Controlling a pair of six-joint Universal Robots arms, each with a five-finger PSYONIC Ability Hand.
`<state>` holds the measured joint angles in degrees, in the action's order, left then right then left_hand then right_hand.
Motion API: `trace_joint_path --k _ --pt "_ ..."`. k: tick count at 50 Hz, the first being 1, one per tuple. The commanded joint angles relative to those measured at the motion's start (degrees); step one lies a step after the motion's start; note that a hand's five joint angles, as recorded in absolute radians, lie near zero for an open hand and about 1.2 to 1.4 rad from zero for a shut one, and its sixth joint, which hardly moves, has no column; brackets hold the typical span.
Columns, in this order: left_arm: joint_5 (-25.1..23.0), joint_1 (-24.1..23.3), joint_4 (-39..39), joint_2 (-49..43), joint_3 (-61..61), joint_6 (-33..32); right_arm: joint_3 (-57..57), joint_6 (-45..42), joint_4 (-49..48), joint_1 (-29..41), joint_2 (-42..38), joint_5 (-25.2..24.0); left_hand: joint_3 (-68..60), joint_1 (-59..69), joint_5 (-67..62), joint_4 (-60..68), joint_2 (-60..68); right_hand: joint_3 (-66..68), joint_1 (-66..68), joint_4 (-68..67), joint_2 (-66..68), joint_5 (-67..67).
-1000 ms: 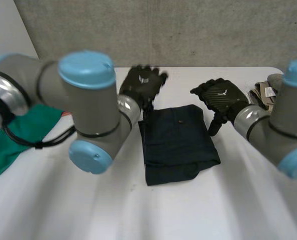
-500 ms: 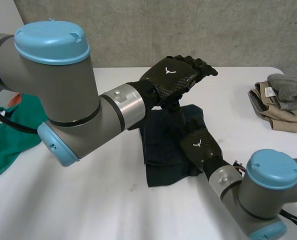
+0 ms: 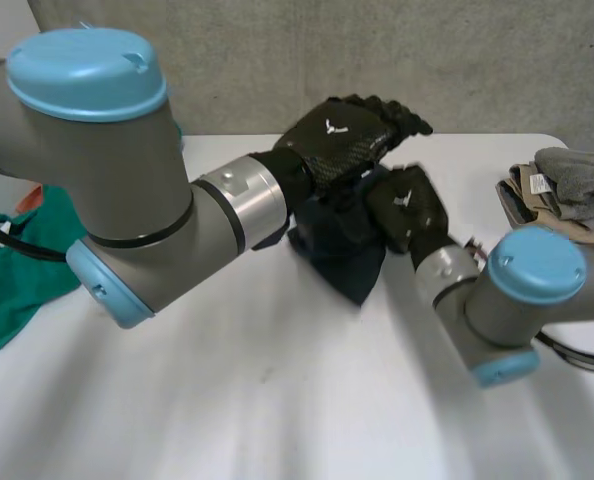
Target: Fold the laundry.
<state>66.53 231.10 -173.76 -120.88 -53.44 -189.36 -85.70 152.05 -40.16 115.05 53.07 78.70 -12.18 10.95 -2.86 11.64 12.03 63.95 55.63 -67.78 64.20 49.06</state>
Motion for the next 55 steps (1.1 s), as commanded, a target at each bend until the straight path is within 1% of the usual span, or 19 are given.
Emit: trace_joint_path --k 1,5,12,13,16,20,21,25,26,28,31,35,36,38,39,47,50,51,55 --pt "0.80 1.98 -2.81 3.54 0.00 0.39 8.87 5.79 0.25 -6.58 3.53 0.23 1.29 -0.07 1.97 -0.75 -1.14 16.05 24.37 -12.22 15.80 20.94" --pt "2.11 2.16 -3.52 4.78 0.09 0.48 13.80 10.45 0.60 -13.17 5.47 -0.30 1.29 -0.07 1.97 -0.75 -1.14 16.05 24.37 -12.22 15.80 20.94" --pt "2.47 2.07 -3.78 5.04 -0.35 0.48 21.00 16.70 0.17 -24.60 3.37 -6.18 1.29 -0.07 1.97 -0.75 -1.14 16.05 24.37 -12.22 15.80 20.94" --pt "2.47 1.99 -3.78 5.04 -0.44 0.48 22.32 17.83 0.08 -27.31 1.62 -7.40 1.29 -0.07 1.97 -0.75 -1.14 16.05 24.37 -12.22 15.80 20.94" --pt "2.56 1.72 -3.69 4.78 -0.88 0.48 23.91 18.90 -0.01 -31.02 -1.20 -9.43 1.29 -0.07 1.97 -0.75 -1.14 16.05 24.37 -12.22 15.80 20.94" --pt "2.38 1.55 -3.87 4.60 -2.20 0.48 25.58 19.60 -0.10 -36.38 -5.95 -13.65 1.29 -0.07 1.97 -0.75 -1.14 16.05 24.37 -12.22 15.80 20.94" --pt "2.47 1.55 -3.87 4.52 -2.28 0.48 26.19 19.69 -0.10 -38.22 -8.13 -15.66 1.29 -0.07 1.97 -0.75 -1.14 16.05 24.37 -12.22 15.80 20.94" --pt "2.38 1.46 -3.87 4.25 -2.99 0.57 27.42 19.78 -0.10 -41.48 -12.80 -19.71 1.46 -0.24 2.14 -0.92 -1.31 16.05 24.37 -12.22 15.80 20.94" --pt "2.38 1.46 -3.87 4.08 -3.16 0.57 28.12 19.87 -0.10 -43.14 -15.68 -22.24 1.46 -0.24 2.14 -0.92 -1.31 16.05 24.37 -12.22 15.80 20.94" --pt "2.38 1.37 -3.87 3.90 -3.25 0.57 28.74 19.87 0.16 -44.73 -18.33 -24.54 1.46 -0.24 2.14 -0.92 -1.31 16.05 24.37 -12.22 15.80 20.94" --pt "2.47 1.20 -3.87 3.55 -3.34 0.57 28.66 19.60 0.08 -45.62 -20.54 -26.40 1.29 -0.07 1.97 -0.75 -1.14 16.05 24.37 -12.22 15.80 20.94" --pt "2.38 0.76 -3.87 3.28 -3.43 0.48 28.22 19.16 0.17 -46.06 -20.90 -26.31 1.29 -0.07 1.97 -0.75 -1.14 16.05 24.37 -12.22 15.80 20.94" --pt "2.38 0.67 -3.87 3.28 -3.43 0.57 27.61 19.16 0.51 -46.41 -20.38 -26.05 1.29 -0.07 1.97 -0.75 -1.14 6.95 15.27 -3.12 6.70 11.84" --pt "2.38 0.49 -3.87 3.37 -3.34 0.57 26.82 19.16 0.78 -46.76 -18.97 -25.70 1.46 -0.24 2.14 -0.92 -1.31 -43.19 -34.87 47.02 -43.44 -38.30" --pt "2.38 0.49 -3.87 3.37 -3.34 0.57 26.12 19.16 0.78 -46.85 -17.92 -25.44 1.30 -0.07 1.97 -0.75 -1.14 -53.95 -45.63 57.78 -54.20 -49.06" --pt "2.47 -0.12 -3.78 3.81 -3.60 0.65 18.29 19.87 3.06 -47.02 -4.83 -24.47 1.46 -0.24 2.14 -0.92 -1.31 -53.95 -45.63 57.78 -54.20 -49.06" --pt "2.47 -0.30 -3.78 3.99 -4.22 0.65 16.01 19.87 7.80 -47.38 0.36 -22.72 1.29 -0.07 1.97 -0.75 -1.14 -53.95 -45.63 57.78 -54.20 -49.06" --pt "2.47 -0.47 -3.78 4.07 -4.39 0.65 15.74 19.61 9.20 -47.46 1.50 -21.93 1.29 -0.07 1.97 -0.75 -1.14 -53.95 -45.63 57.78 -54.20 -49.06" --pt "2.47 -1.00 -3.78 4.86 -4.57 0.74 16.18 17.41 16.67 -48.25 5.55 -14.99 1.29 -0.07 1.97 -0.75 -1.14 -53.95 -45.63 57.78 -54.20 -49.06"
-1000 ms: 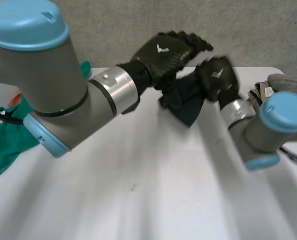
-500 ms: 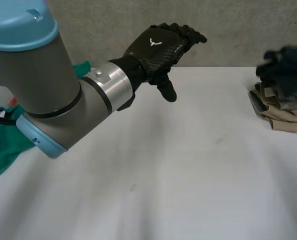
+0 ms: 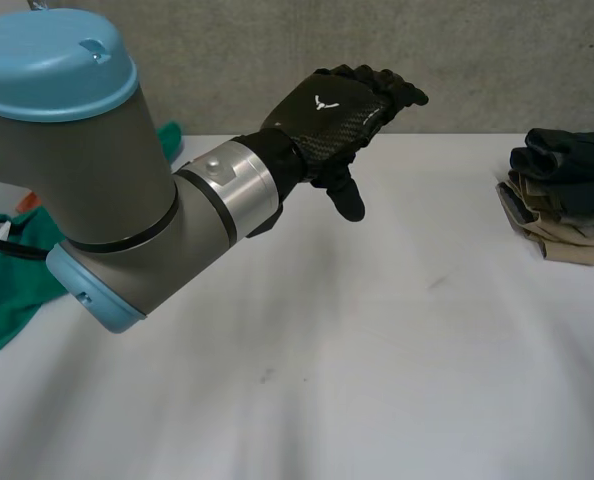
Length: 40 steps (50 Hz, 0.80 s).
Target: Fold the laundry.
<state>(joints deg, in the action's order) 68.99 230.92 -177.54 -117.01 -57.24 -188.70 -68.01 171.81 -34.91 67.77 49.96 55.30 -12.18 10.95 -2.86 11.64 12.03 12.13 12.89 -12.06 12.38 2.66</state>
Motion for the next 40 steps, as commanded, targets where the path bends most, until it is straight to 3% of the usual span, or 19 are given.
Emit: trace_joint_path --k 1,5,9,17,20,24,25,28,29,33,34,37,40 --pt "-0.08 -0.91 0.00 1.25 -0.77 0.09 -0.73 -5.05 14.14 -1.67 9.97 11.55 1.46 -0.23 2.14 -0.92 -1.30 -2.13 -2.89 2.06 -2.38 -2.66" --pt "-0.08 -0.91 -0.18 2.49 -0.42 0.26 0.51 -16.98 18.64 -1.86 14.27 18.67 1.46 -0.24 2.14 -0.92 -1.31 -2.13 -2.89 2.06 -2.38 -2.66" --pt "-0.26 -0.74 -0.53 3.89 0.63 2.01 0.60 -25.20 17.08 0.42 18.24 22.48 1.46 -0.24 2.14 -0.92 -1.31 -2.13 -2.89 2.06 -2.38 -2.66" --pt "0.71 1.28 -3.42 8.19 2.39 7.29 -4.84 -21.35 5.66 20.37 24.04 21.08 1.29 -0.07 1.97 -0.75 -1.14 -2.13 -2.89 2.06 -2.38 -2.66" --pt "4.39 3.83 -4.04 11.01 1.78 7.12 -9.75 -19.42 3.28 24.67 26.06 18.98 1.13 0.10 1.80 -0.58 -0.97 -2.13 -2.89 2.06 -2.38 -2.66" --pt "12.39 10.67 -3.34 13.30 0.73 6.24 -15.11 -18.27 3.80 31.52 26.42 16.25 0.96 0.27 1.63 -0.41 -0.80 -2.13 -2.89 2.06 -2.38 -2.66" --pt "14.92 15.04 -1.86 13.56 -0.58 5.11 -16.26 -18.44 4.24 32.85 26.42 15.81 0.96 0.27 1.63 -0.41 -0.80 -2.13 -2.89 2.06 -2.38 -2.66" --pt "16.62 21.21 0.78 13.30 -3.05 1.33 -21.08 -19.05 7.82 37.67 26.07 15.45 1.46 -0.23 2.14 -0.92 -1.30 -2.13 -2.89 2.06 -2.38 -2.66" --pt "16.79 25.41 2.27 12.52 -5.32 -3.73 -21.72 -19.14 8.37 38.13 25.98 15.36 1.80 -0.57 2.47 -1.25 -1.64 -2.13 -2.89 2.06 -2.38 -2.66" --pt "16.79 31.15 0.71 5.07 -8.76 -15.25 -26.81 -20.99 12.59 39.89 24.84 15.45 1.80 -0.57 2.47 -1.25 -1.64 -2.13 -2.89 2.06 -2.38 -2.66" --pt "16.79 31.17 0.70 5.04 -8.77 -15.29 -27.78 -21.51 12.94 40.15 24.23 15.45 1.80 -0.57 2.47 -1.25 -1.64 -2.13 -2.89 2.06 -2.38 -2.66" --pt "16.44 35.72 -5.08 -5.65 -7.72 -23.89 -30.33 -23.97 13.29 40.33 22.73 15.45 1.80 -0.57 2.47 -1.25 -1.64 -2.13 -2.89 2.06 -2.38 -2.66" --pt "15.57 39.42 -11.32 -14.28 -4.91 -26.89 -32.18 -26.43 13.29 40.16 22.03 15.54 1.97 -0.74 2.64 -1.42 -1.81 -2.13 -2.89 2.06 -2.38 -2.66"
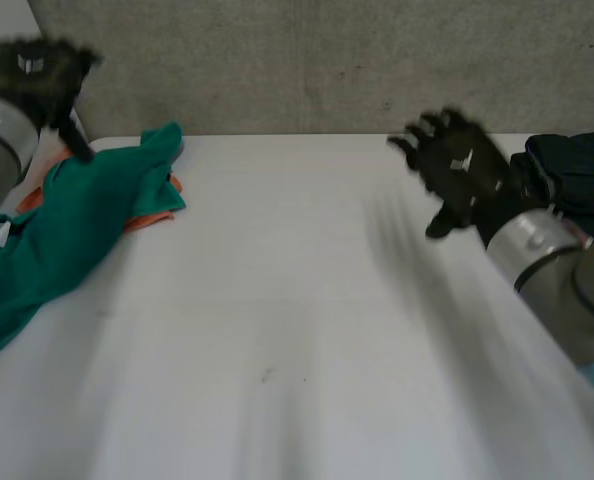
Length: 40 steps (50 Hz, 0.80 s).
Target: Fold the laundry.
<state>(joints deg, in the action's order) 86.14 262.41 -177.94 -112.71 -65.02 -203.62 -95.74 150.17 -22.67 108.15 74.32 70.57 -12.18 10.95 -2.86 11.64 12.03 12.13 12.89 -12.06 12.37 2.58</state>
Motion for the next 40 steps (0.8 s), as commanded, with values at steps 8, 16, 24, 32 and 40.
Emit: trace_joint_path --k 8,16,24,32,40 --pt "-13.35 12.69 -21.57 -35.46 12.54 -12.15 -8.23 -5.76 1.05 -1.27 -2.51 0.27 -0.04 1.27 0.64 0.58 0.20 -2.13 -2.89 2.06 -2.37 -2.58" --pt "-15.65 11.99 -22.19 -37.24 16.24 -8.65 -9.64 -5.76 1.05 -1.62 -2.51 0.36 -67.82 69.05 -67.14 68.36 67.97 -2.13 -2.89 2.06 -2.37 -2.58" --pt "-13.89 5.49 -23.50 -10.64 3.51 8.48 -9.29 -5.68 0.52 -3.82 -1.89 0.19 -67.82 69.05 -67.14 68.36 67.97 -2.13 -2.89 2.06 -2.37 -2.58" --pt "-13.10 3.55 -31.69 -4.62 0.24 20.02 -9.90 -5.50 0.87 -3.82 -1.98 -0.17 -63.18 64.40 -62.50 63.72 63.33 -2.13 -2.89 2.06 -2.37 -2.58" --pt "-13.63 6.18 -20.00 -19.01 6.39 11.60 -10.87 -5.76 0.61 -4.61 -2.16 -0.78 1.13 0.10 1.80 -0.58 -0.97 -2.13 -2.89 2.06 -2.37 -2.58"
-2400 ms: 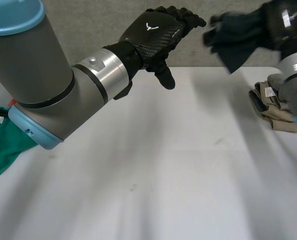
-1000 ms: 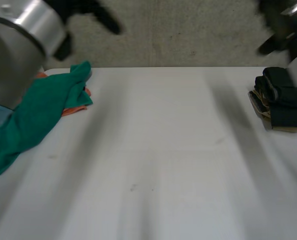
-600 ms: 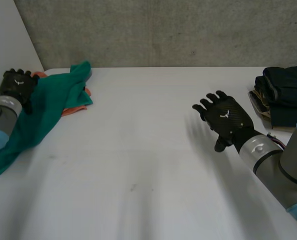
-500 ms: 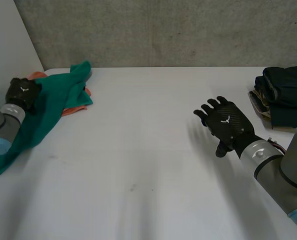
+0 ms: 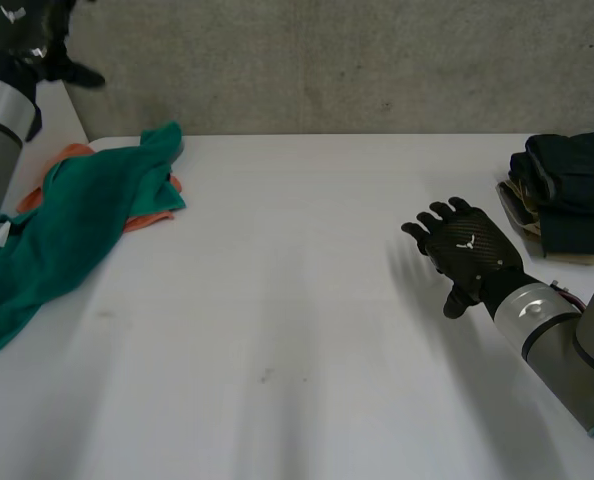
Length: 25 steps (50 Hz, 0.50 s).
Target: Fold the laundry.
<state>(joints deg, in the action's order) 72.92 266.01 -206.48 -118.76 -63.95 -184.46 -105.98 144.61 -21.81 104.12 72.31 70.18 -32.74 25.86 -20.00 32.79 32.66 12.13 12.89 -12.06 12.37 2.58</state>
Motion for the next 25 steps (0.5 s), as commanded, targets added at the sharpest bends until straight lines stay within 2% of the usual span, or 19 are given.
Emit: trace_joint_path --k 1,4,8,22,25 --pt "-0.41 3.11 8.81 -14.20 5.67 -8.97 -0.54 -0.20 -0.34 -0.58 -0.16 -0.39 21.52 -14.64 18.78 -21.56 -21.44 -2.13 -2.89 2.06 -2.37 -2.58" --pt "-0.41 5.30 8.55 -17.98 6.47 -14.14 -0.28 -0.20 -0.43 -0.93 -0.24 -0.39 21.52 -14.64 18.78 -21.56 -21.43 -2.13 -2.89 2.06 -2.37 -2.58" --pt "-0.50 5.83 7.50 -23.51 9.35 -18.03 -0.28 -0.20 -0.43 -1.20 -0.42 -0.22 21.18 -14.31 18.44 -21.23 -21.10 -2.13 -2.89 2.06 -2.37 -2.58" --pt "-0.59 6.45 7.06 -37.94 23.07 -18.92 0.51 -0.29 -1.04 -1.46 -3.67 0.40 18.33 -11.45 15.59 -18.37 -18.24 -2.13 -2.89 2.06 -2.37 -2.58" --pt "-0.67 6.45 7.06 -39.96 25.89 -18.92 0.60 -0.29 -1.05 -1.37 -3.94 0.40 6.08 0.80 3.34 -6.12 -6.00 -2.13 -2.89 2.06 -2.37 -2.58"
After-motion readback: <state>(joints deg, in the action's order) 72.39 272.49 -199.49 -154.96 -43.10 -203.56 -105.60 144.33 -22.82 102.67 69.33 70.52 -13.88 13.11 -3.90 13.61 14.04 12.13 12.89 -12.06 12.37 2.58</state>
